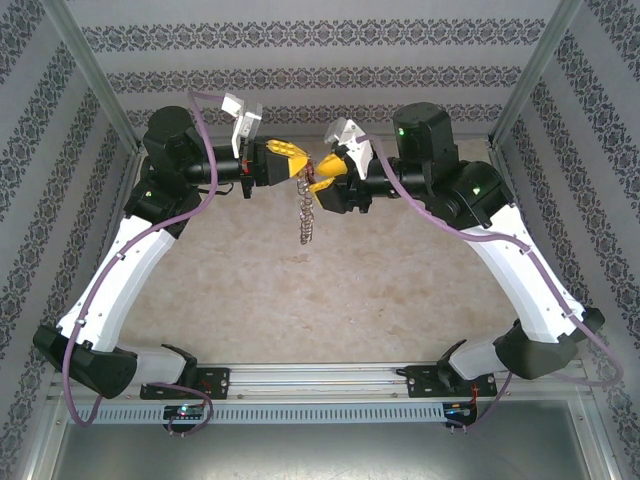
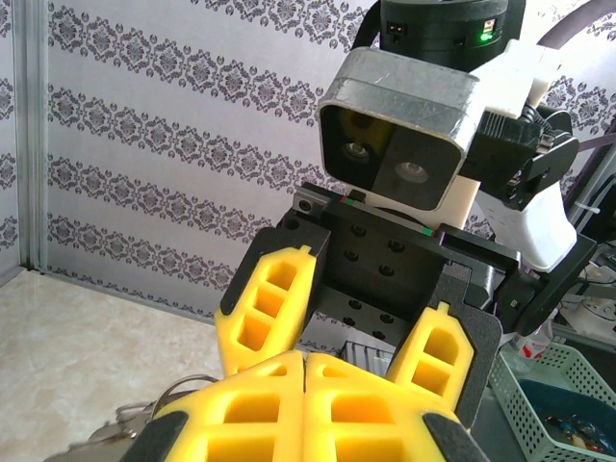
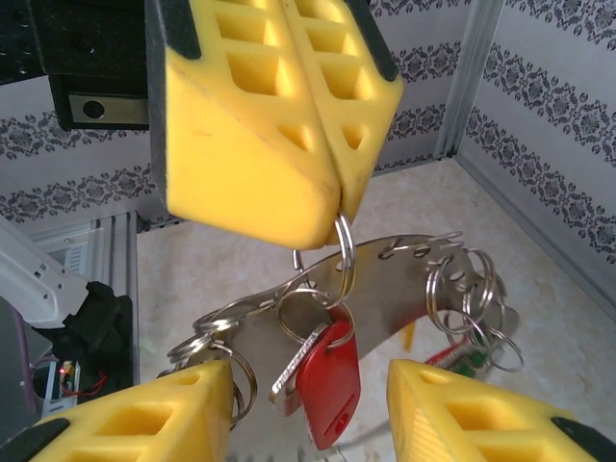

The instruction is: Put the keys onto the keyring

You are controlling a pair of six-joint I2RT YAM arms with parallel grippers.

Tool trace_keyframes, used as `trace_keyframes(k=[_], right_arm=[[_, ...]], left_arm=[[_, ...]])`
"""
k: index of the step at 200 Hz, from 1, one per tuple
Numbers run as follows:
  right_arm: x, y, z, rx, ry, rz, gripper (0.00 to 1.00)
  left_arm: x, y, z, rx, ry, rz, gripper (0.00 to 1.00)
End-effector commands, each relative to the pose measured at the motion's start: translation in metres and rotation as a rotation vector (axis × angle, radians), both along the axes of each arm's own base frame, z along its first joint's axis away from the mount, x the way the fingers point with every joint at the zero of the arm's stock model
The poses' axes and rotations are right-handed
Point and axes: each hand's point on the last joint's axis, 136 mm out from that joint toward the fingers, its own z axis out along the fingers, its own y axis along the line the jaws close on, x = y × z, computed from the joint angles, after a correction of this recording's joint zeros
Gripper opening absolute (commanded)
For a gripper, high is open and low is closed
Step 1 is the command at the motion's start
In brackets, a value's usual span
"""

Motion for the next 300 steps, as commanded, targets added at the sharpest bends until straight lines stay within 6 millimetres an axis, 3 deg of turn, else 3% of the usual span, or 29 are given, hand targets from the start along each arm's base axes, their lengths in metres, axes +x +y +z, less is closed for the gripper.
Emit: trace_keyframes(k=[1,54,120,178,300], right_arm=[[-0.004,-0.007,0.013,0.048,-0.014,-0.009,0.46],[0.004,-0.011,0.005,0.034,-0.009,-0.045,0.44],[-0.007,0.000,0.011,0.077,0.005,0.034,0.43],[0.000,0.001,0.003,0.054,0.022,0.007,0.35],[-0.008,0.008,0.011,0.088,0.030,0.051,0.23]], left_arm=[[-0.012,0.005,0.015,-0.030,-0.069,-0.018,0.00],[-0.011,0.005,0.017,-0.035,-0.069,-0.020,0.00],[-0.012,0.006,0.016,-0.033,-0.060,-0.018,0.00],[-0.011,0.005,0.017,-0.035,-0.057,-0.022,0.00],[-0.009,0.004,0.013,-0.032,-0.048,-0.015,0.00]])
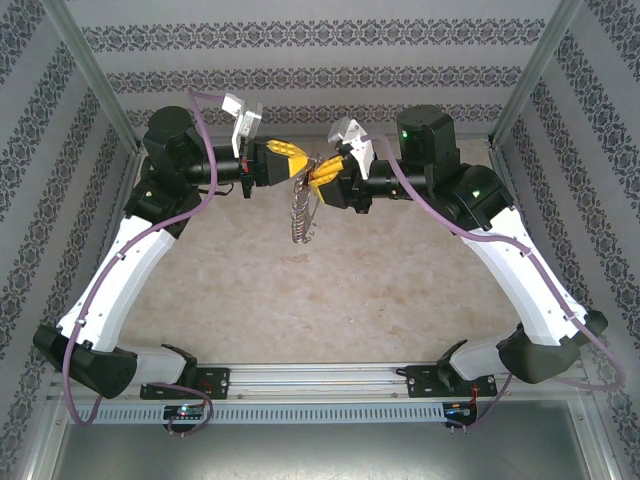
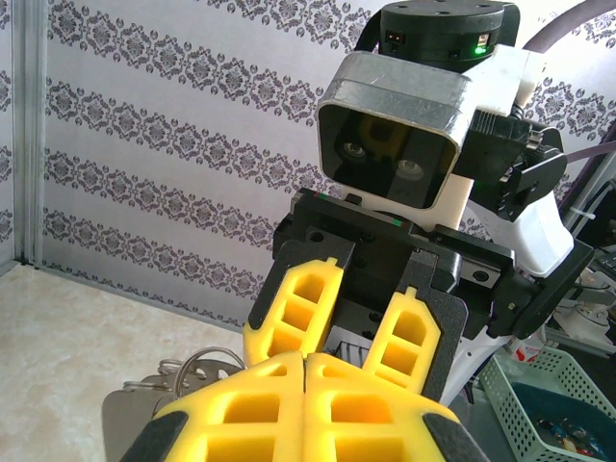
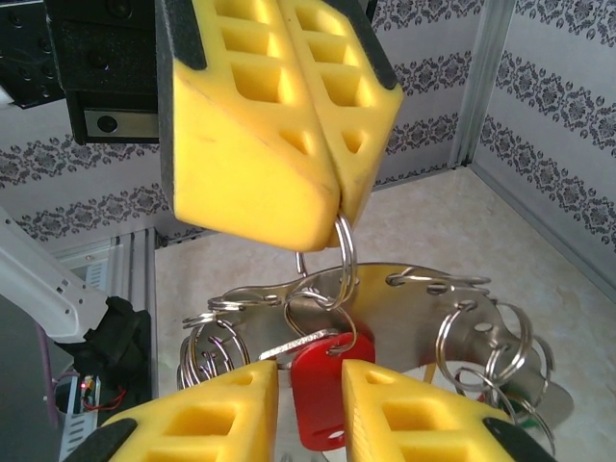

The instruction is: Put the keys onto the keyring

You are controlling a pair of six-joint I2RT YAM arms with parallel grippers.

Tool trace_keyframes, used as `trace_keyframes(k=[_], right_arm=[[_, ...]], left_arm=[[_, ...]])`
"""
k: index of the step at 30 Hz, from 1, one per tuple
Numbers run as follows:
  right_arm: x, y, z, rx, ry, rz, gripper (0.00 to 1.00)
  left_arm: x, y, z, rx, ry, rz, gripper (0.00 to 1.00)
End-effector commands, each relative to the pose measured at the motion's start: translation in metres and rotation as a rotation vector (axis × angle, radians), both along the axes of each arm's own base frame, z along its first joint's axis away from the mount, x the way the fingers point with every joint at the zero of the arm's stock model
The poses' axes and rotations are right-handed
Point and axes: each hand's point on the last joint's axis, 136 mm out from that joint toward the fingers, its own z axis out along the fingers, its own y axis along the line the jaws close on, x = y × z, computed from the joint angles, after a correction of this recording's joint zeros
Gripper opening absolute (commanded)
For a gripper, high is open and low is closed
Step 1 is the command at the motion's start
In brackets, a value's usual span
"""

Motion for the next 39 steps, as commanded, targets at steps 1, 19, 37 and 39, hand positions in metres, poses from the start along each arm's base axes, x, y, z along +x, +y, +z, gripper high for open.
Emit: trace_keyframes(k=[1,19,37,39], right_arm=[[-0.008,0.007,0.011,0.041,-0.005,0.038,0.23],[-0.001,0.005,0.006,0.033,0.003,0.001,0.25],[-0.013,0.007,0.002,0.045,0.030,0.062,0.30],[-0.014,0.007,0.002,0.046,0.031,0.062,0.30]], left_arm=[[-0.009,0.004,0.014,-0.029,-0.071,-0.014,0.00],[-0.010,0.005,0.015,-0.034,-0.074,-0.017,0.00],[-0.012,0.005,0.017,-0.042,-0.076,-0.019,0.00],[-0.012,0.005,0.018,-0.049,-0.076,-0.022,0.00]])
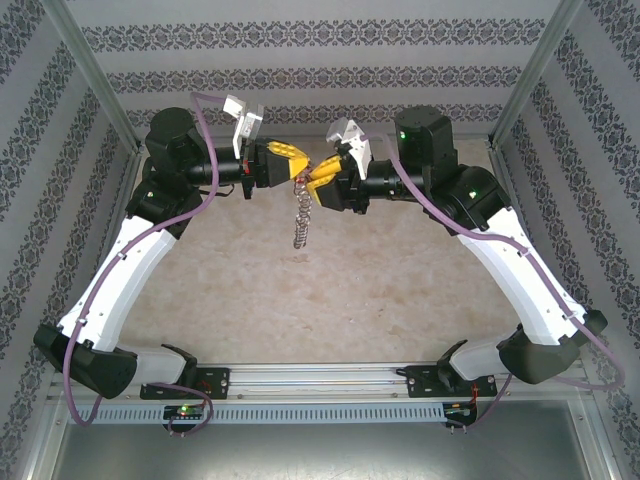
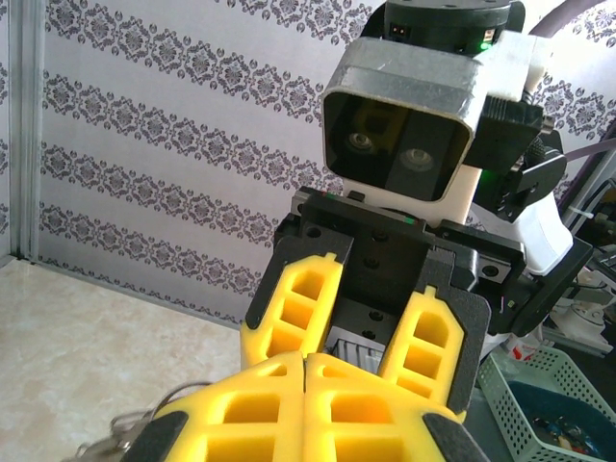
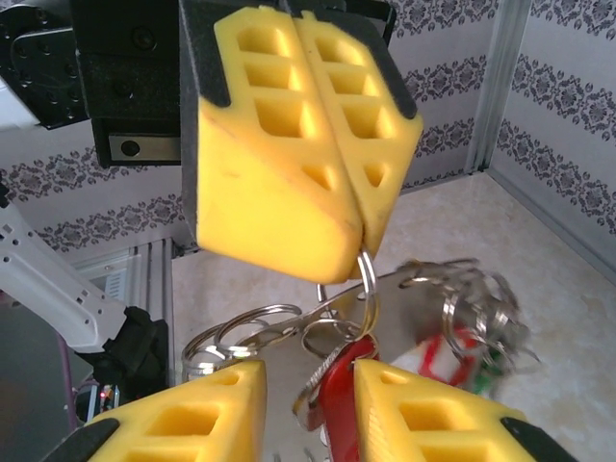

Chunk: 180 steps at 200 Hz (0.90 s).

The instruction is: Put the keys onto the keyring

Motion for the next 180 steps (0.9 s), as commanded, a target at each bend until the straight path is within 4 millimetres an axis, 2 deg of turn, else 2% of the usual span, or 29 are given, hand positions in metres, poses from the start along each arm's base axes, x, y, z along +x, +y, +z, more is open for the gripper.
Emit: trace_keyframes(k=[1,41,89,119,140,164,180], right_arm=[[-0.010,0.001,0.003,0.020,0.002,0.037,0.30],[-0.005,0.002,-0.002,-0.002,0.000,0.018,0.25],[0.000,0.005,0.001,0.003,-0.021,0.001,0.25],[-0.001,0.011,0.002,0.010,-0.025,0.013,0.38],[-0.003,0.012,0.004,0.017,-0.028,0.019,0.39],[-0.002,0.012,0.002,0.011,-0.029,0.008,0.35],[-0.001,0.011,0.001,0.004,-0.031,-0.003,0.27]], left_arm=[[-0.012,0.006,0.022,-0.051,-0.082,-0.016,0.00],[-0.013,0.006,0.024,-0.055,-0.081,-0.021,0.00],[-0.015,0.006,0.022,-0.052,-0.077,-0.020,0.00],[-0.016,0.007,0.022,-0.051,-0.077,-0.018,0.00],[-0.017,0.008,0.022,-0.052,-0.079,-0.017,0.00],[-0.017,0.007,0.021,-0.052,-0.078,-0.018,0.00],[-0.017,0.008,0.022,-0.052,-0.079,-0.019,0.00]])
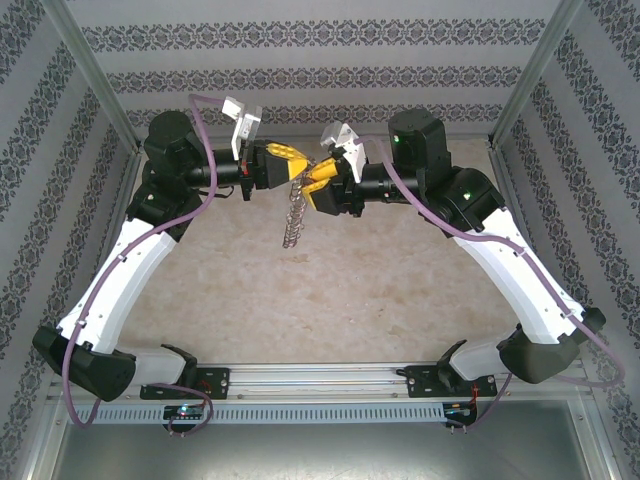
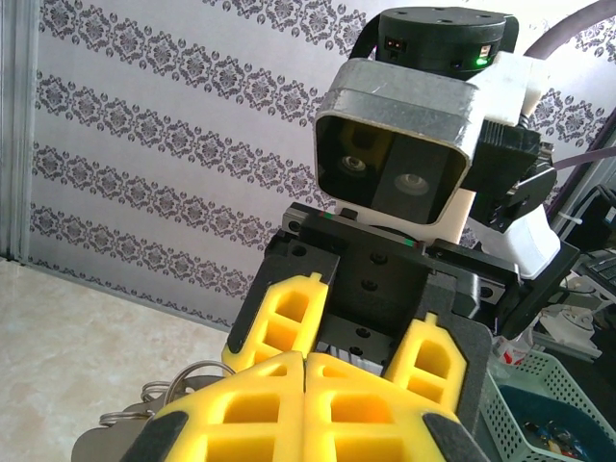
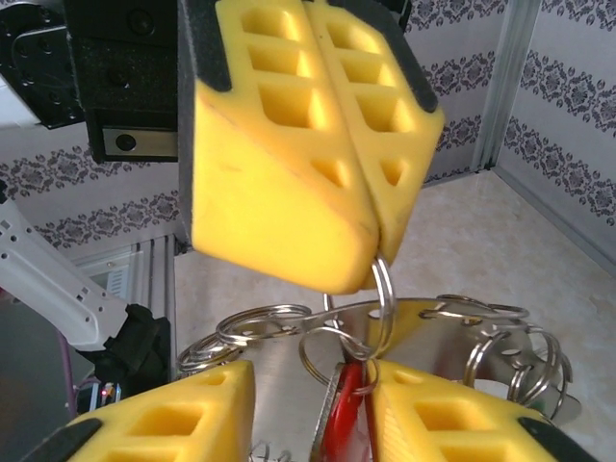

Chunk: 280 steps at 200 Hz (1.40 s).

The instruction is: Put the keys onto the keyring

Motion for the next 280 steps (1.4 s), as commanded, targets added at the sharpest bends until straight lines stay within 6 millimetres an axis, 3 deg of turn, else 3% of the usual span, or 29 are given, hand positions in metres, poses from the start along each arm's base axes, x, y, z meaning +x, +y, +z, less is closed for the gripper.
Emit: trace_keyframes(k=[1,23,78,143,200,225,247,280], right_arm=[[0.002,0.003,0.004,0.009,-0.027,-0.008,0.27],[0.003,0.002,0.001,-0.008,-0.030,-0.017,0.15],[0.003,-0.002,0.000,-0.031,-0.047,-0.029,0.00],[0.008,-0.011,0.015,-0.062,-0.115,-0.076,0.00],[0.017,-0.014,0.010,-0.112,-0.094,-0.116,0.00],[0.020,-0.015,0.007,-0.126,-0.088,-0.130,0.00],[0.025,-0.015,-0.006,-0.170,-0.051,-0.147,0.00],[0.034,-0.015,-0.029,-0.255,0.009,-0.170,0.00]], left_arm=[[-0.014,0.007,0.022,-0.039,-0.093,-0.010,0.00],[-0.014,0.007,0.022,-0.039,-0.094,-0.010,0.00],[-0.013,0.007,0.021,-0.033,-0.093,-0.008,0.00],[-0.008,0.008,-0.006,0.035,-0.070,0.033,0.00],[-0.005,0.007,-0.025,0.059,-0.040,0.044,0.00],[-0.003,0.007,-0.030,0.052,-0.028,0.043,0.13],[0.000,0.010,-0.036,0.044,-0.010,0.058,0.30],[0.005,0.020,-0.049,0.027,0.026,0.100,0.38]])
